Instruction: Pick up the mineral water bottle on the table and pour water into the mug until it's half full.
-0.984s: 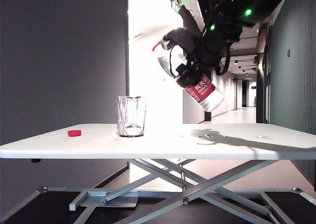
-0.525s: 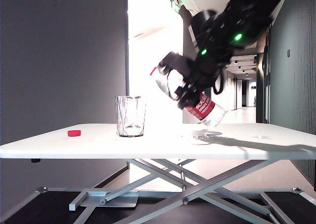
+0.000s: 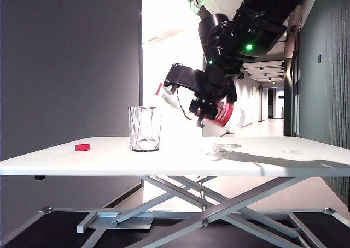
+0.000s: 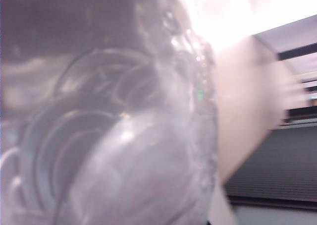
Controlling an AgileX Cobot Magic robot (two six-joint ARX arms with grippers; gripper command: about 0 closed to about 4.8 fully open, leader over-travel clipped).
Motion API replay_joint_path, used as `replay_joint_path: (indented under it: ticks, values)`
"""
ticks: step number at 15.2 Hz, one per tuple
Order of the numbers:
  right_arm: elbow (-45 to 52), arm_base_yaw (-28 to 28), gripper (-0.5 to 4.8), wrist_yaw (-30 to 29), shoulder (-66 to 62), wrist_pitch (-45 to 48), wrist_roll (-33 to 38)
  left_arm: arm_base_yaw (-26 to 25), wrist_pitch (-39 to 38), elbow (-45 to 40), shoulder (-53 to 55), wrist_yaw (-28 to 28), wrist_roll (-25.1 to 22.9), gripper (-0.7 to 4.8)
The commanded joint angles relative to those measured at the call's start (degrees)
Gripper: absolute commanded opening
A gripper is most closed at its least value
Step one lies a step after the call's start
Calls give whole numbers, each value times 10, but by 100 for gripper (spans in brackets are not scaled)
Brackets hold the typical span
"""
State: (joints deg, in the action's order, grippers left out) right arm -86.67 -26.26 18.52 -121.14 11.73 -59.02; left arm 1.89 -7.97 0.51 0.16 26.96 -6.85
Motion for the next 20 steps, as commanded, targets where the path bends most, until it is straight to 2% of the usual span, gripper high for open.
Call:
replay_joint_path:
  ticks: [1, 6, 20]
  values:
    - [-10, -2, 187, 9, 10, 53, -59, 0, -1, 1, 0, 2, -2, -5]
    - [-10, -2, 174, 24, 10, 66, -120, 0, -1, 1, 0, 2, -2, -5]
    - [-18, -2, 174, 34, 9, 66, -208, 1, -1, 1, 0, 2, -2, -5]
